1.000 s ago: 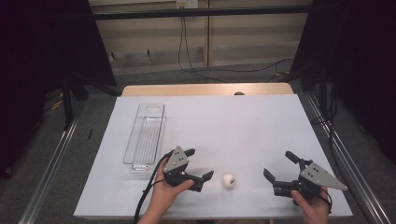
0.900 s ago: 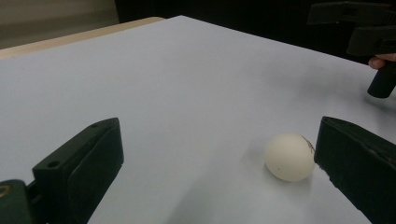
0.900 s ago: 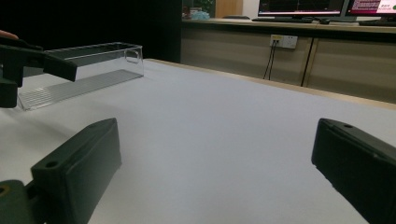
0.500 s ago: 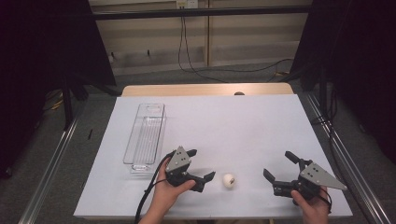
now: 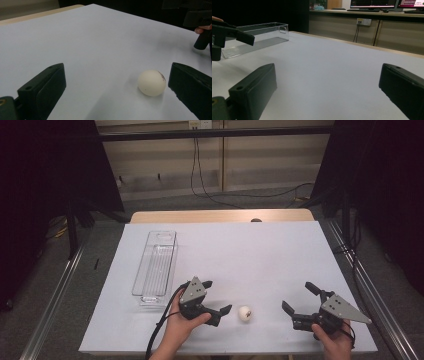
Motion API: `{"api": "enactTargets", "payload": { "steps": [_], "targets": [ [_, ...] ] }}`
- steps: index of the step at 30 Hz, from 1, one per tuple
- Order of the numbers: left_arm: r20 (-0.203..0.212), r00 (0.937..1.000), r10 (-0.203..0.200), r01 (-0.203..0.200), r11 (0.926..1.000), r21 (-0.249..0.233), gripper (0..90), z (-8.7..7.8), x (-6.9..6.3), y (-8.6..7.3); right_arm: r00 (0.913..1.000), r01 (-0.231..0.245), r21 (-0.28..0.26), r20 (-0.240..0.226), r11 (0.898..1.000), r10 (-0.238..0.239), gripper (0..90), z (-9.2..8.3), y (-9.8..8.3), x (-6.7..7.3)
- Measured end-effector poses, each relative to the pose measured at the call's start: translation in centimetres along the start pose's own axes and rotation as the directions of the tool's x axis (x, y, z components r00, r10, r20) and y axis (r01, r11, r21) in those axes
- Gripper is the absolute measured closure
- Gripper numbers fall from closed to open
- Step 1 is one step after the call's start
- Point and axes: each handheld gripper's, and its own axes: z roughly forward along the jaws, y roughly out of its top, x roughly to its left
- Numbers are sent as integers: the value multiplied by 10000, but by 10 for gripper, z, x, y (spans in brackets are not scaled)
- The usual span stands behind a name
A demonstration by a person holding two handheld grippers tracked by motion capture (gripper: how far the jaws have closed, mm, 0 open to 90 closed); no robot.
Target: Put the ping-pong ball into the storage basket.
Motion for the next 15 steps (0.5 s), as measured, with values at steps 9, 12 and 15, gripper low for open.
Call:
{"api": "enactTargets", "payload": {
  "steps": [9,12,15],
  "targets": [
    [128,9999,-43,43,10000,-14,17,3,-2,0,10000,-6,1,-7,10000,6,9,0,0,0],
    [201,9998,-8,6,10000,95,16,3,-1,0,10000,-3,9,-38,10000,3,9,0,0,0],
    [300,9995,-18,16,10000,53,16,5,-2,0,10000,25,16,-49,10000,-25,9,0,0,0]
  ]
}}
